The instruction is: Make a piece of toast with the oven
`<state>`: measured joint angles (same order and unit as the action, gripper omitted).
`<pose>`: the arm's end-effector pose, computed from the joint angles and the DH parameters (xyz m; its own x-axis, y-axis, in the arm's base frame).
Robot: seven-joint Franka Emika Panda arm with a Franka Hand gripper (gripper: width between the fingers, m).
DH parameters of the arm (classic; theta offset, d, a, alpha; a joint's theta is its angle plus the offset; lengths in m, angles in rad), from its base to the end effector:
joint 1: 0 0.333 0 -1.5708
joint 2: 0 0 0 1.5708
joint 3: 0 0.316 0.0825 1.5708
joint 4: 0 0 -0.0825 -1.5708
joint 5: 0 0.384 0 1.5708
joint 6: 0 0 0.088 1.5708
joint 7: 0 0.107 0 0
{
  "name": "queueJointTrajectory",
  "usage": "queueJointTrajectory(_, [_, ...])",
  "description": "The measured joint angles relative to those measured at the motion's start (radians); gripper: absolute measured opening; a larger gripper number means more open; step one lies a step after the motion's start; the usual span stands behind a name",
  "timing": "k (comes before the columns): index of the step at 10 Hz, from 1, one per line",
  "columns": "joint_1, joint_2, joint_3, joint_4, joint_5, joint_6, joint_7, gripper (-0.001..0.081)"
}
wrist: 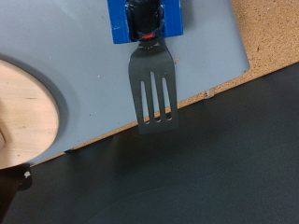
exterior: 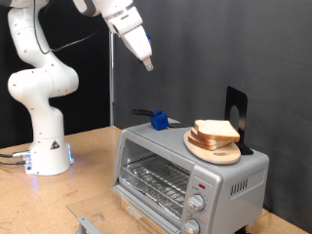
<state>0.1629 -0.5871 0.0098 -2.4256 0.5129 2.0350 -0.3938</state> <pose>0.3842 0.0955 0.5388 0.9050 0.2914 0.3098 0.3986 -0.8353 -0.3786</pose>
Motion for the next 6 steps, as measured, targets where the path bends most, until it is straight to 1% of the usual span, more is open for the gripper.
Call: queueJointTrajectory(6, [0.008,-0.001,0.085,-0.138,0.006,0.186,-0.012,0.0808])
